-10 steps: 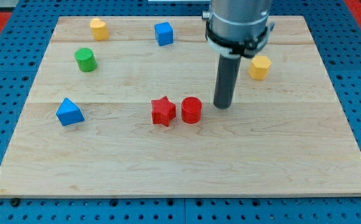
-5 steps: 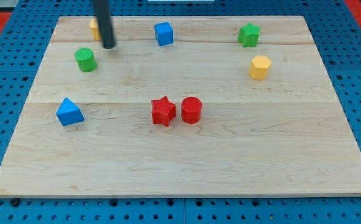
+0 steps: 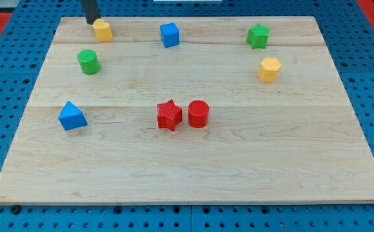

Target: Move the yellow heart left to the yellow hexagon

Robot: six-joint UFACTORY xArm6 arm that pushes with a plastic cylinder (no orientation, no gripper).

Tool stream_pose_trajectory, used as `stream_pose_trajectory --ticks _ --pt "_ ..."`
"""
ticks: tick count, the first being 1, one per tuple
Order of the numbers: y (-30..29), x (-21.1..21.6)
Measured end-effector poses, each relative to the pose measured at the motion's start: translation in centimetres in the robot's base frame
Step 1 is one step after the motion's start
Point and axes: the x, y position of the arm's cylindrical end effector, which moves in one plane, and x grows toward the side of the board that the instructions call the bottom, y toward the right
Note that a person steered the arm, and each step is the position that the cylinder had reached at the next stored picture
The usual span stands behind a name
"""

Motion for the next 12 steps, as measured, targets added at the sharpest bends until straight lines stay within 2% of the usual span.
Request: stream_pose_trajectory --ticks 1,3,4,5,6,8,9,10,12 --pt "1.9 1.6" --pt "0.3 4.8" --pt "5.4 4.9" --pt "7.2 7.3" --pt "5.1 9.5" --pt "12.2 10.0" --pt "11.3 9.4" --pt "13.5 8.6" --pt "23.6 8.6"
